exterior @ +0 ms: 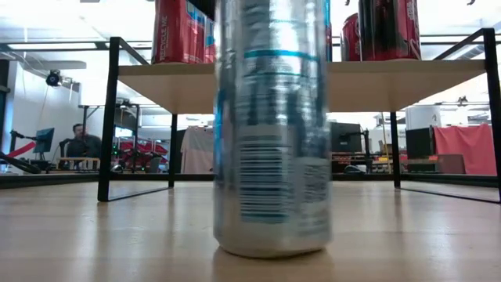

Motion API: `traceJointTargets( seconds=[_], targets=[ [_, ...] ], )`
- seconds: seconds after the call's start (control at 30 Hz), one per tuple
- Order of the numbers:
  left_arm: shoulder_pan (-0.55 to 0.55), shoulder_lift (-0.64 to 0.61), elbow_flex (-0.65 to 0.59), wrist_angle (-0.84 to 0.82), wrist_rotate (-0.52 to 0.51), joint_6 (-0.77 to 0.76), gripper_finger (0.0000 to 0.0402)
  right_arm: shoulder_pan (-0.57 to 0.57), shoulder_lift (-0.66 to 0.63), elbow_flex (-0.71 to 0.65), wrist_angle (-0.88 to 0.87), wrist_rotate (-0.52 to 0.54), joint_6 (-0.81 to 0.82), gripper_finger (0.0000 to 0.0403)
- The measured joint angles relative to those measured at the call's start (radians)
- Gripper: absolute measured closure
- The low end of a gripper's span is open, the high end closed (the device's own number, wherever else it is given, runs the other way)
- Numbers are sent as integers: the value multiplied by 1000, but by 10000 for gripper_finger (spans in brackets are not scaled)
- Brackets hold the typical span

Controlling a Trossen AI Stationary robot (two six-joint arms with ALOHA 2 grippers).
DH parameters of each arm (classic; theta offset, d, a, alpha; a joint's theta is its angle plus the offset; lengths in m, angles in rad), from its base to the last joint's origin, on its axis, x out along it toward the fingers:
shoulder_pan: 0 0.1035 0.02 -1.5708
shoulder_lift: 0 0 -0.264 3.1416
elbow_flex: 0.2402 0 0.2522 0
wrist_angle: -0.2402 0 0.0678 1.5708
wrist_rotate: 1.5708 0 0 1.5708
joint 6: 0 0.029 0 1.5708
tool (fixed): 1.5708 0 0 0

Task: Place canned beverage on shelf
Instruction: Put the blue soda can on the shelf

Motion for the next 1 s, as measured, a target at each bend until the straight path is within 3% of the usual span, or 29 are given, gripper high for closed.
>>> traceJointTargets(
  seconds=[0.2, 0.3, 0.47, 0.57, 0.73, 0.9, 1.0],
  targets=[
    [-15, -9, 8, -43, 15, -22, 97, 0, 0, 0, 0, 0, 0, 3],
    [-17, -9, 8, -25, 28, 46, 97, 0, 0, 0, 0, 0, -1, 3],
    [-8, -13, 8, -25, 173, 113, 97, 0, 0, 0, 0, 0, -1, 3],
    [-1, -34, 8, -26, 189, 60, 97, 0, 0, 0, 0, 0, 0, 3],
    [41, -94, 8, -34, 308, -48, 102, 0, 0, 0, 0, 0, 0, 3],
    [97, -142, 9, -50, 485, -256, 104, 0, 0, 0, 0, 0, -1, 3],
    [123, -140, 8, -54, 524, -404, 104, 0, 0, 0, 0, 0, 0, 3]
  ],
)
